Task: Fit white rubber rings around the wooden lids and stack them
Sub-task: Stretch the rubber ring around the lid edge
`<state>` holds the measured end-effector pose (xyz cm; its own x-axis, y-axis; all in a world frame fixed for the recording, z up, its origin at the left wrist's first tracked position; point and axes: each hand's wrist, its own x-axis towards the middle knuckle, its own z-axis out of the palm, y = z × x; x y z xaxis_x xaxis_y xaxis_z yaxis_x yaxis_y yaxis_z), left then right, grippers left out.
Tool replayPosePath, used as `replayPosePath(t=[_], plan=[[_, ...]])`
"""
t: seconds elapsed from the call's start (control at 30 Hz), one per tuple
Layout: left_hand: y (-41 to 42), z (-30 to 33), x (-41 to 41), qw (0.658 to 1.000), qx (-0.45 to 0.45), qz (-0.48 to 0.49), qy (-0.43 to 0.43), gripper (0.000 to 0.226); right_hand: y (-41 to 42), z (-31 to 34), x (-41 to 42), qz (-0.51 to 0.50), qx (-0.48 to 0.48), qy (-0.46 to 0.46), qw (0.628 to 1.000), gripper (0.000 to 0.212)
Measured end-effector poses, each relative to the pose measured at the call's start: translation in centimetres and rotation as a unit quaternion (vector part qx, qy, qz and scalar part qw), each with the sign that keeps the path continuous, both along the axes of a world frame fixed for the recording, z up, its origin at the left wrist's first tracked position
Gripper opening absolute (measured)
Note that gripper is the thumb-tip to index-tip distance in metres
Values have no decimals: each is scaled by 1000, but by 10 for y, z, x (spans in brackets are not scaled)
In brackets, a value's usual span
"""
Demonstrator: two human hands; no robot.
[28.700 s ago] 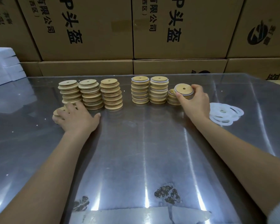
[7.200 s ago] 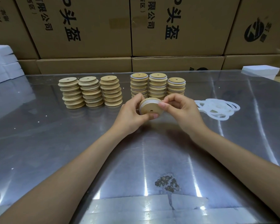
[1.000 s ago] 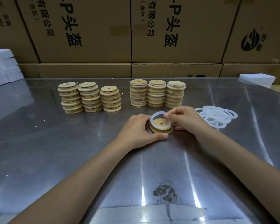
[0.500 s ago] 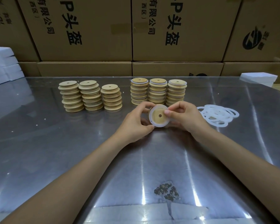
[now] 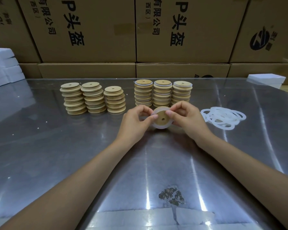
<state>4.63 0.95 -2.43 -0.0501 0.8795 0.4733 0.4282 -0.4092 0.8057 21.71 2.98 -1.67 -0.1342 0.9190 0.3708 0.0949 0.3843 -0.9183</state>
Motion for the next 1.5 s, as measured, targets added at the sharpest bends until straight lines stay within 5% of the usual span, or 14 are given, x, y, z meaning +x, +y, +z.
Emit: replayPosePath(t=[0.3, 0.9, 1.5], plan=[[-8, 8, 1, 979, -110, -42, -167, 6, -3, 4, 0, 10, -81, 70, 994, 15], [-6, 11, -3, 970, -165, -48, -175, 6, 2, 7, 3, 35, -159, 104, 981, 14], [-8, 8, -4, 972, -131, -68, -181, 5, -1, 6, 5, 54, -98, 48, 993, 13]])
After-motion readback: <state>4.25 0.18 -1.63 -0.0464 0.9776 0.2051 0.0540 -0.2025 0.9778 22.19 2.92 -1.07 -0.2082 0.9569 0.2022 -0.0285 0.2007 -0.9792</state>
